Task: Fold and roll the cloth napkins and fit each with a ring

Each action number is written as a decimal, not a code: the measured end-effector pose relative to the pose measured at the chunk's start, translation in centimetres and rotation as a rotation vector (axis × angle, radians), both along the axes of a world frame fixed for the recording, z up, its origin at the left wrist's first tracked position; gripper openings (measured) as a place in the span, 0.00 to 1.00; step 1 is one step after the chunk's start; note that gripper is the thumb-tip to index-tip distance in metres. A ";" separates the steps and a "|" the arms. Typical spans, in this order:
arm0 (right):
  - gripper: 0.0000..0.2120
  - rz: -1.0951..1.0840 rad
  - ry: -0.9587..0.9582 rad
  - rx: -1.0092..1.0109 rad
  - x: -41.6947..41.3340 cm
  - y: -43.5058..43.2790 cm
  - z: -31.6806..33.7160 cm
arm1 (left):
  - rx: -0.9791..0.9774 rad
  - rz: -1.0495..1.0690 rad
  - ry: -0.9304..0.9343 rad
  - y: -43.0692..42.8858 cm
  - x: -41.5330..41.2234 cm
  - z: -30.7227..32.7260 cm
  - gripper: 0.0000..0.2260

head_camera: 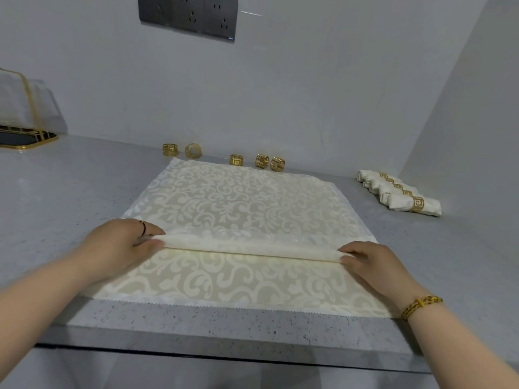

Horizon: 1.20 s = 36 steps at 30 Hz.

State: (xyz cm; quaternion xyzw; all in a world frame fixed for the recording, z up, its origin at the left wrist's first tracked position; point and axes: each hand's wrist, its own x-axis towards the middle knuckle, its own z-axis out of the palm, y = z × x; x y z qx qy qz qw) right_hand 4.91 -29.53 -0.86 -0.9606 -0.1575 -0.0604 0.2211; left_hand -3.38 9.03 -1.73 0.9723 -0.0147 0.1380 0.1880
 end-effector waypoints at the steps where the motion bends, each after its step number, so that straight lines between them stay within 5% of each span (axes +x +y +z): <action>1: 0.07 0.007 0.008 0.007 -0.2 -0.2 0.0 | 0.003 -0.034 0.003 0.2 -0.3 0.0 0.12; 8: 0.10 0.042 0.076 0.066 -0.1 -0.7 0.4 | -0.087 0.005 0.038 1.2 0.1 -1.0 0.06; 11: 0.10 -0.003 0.075 -0.023 1.4 0.0 0.1 | -0.034 0.072 0.055 1.0 1.6 -1.0 0.13; 16: 0.14 -0.077 -0.069 -0.227 3.2 1.2 -1.0 | 0.044 0.106 0.037 0.8 3.3 -1.4 0.12; 21: 0.08 0.063 -0.386 -0.143 2.5 1.8 -1.4 | 0.090 0.057 -0.091 -0.2 3.1 -1.3 0.12; 26: 0.08 0.190 -0.149 -0.115 0.8 0.6 -1.0 | 0.058 0.001 -0.121 0.2 2.0 -1.6 0.12; 31: 0.10 0.140 -0.148 -0.187 0.9 1.0 -0.6 | 0.147 -0.138 -0.138 0.7 1.4 -1.6 0.23; 36: 0.09 0.164 -0.132 -0.169 -0.8 0.3 -0.3 | 0.236 -0.210 -0.215 1.3 0.1 -1.9 0.23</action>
